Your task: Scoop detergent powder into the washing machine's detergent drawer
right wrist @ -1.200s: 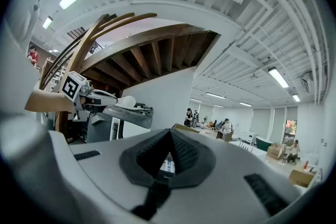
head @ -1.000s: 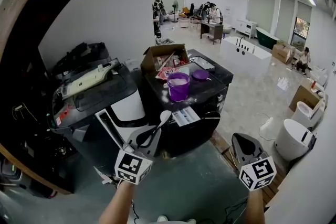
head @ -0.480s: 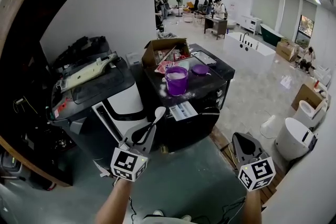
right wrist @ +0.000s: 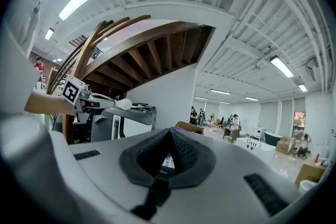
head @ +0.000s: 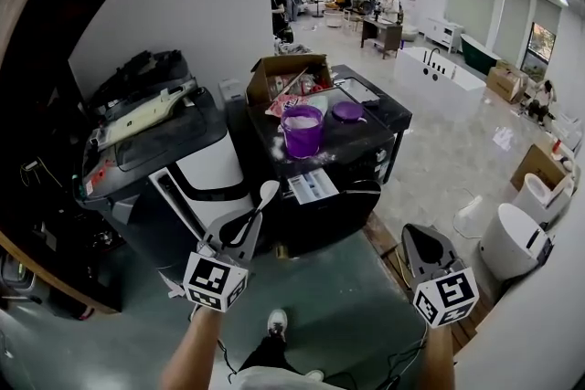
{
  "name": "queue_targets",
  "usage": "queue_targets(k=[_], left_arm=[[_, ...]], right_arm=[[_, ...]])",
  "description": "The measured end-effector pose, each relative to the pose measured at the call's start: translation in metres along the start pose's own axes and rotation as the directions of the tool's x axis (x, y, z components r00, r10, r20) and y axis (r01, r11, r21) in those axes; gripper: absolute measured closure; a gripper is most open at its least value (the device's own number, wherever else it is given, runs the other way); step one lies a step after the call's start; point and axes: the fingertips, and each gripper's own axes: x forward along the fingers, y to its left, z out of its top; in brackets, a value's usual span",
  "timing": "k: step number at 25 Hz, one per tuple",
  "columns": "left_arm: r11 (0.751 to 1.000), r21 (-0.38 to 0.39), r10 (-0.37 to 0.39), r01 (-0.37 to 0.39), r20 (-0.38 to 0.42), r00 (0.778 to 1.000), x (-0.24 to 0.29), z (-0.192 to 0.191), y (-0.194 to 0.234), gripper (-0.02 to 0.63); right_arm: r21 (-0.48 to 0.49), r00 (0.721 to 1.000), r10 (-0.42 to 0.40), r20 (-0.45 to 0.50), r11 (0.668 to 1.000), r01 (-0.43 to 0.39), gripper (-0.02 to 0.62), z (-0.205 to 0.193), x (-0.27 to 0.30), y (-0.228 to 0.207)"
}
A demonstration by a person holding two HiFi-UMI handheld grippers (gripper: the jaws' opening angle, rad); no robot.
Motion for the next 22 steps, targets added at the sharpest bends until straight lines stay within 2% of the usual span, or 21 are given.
queue_targets(k=[4,7,10,13,18,22], left_arm=[[1.0,-0.005,0.024,-0.024,0.0,1.0,0.032,-0.009,0.02,0.592],[0.997,-0.017,0.07,-0.07,0.01,0.997,0.061,-0.017,0.053,0.592],[0.997,-0.005,0.075,-0.075,0.013,0.997,0.099,-0.027,0.089,0.592],[0.999,-0.031,0.041,-0.04,0.004,0.999,0.14,-0.04,0.122,0.592],[0.996,-0.037,-0.078,0.076,-0.049,0.996,0.205,-0.056,0.168,0.592],[0.991,-0.052,-0.122,0.119,-0.06,0.991,0.25,-0.068,0.202,0.592]], right_arm=[[-0.005,1.0,-0.005,-0.003,1.0,0.005,0.6,-0.005,0.031,-0.017],[-0.019,1.0,-0.013,-0.009,1.0,0.013,0.6,-0.007,0.063,-0.034],[-0.02,1.0,-0.028,-0.009,0.999,0.028,0.6,-0.008,0.106,-0.053],[-0.003,0.999,-0.038,-0.018,0.999,0.038,0.6,-0.008,0.157,-0.067],[0.01,0.998,-0.064,-0.002,0.998,0.064,0.6,0.004,0.245,-0.088],[0.013,0.997,-0.061,-0.038,0.998,0.062,0.6,0.004,0.301,-0.096]])
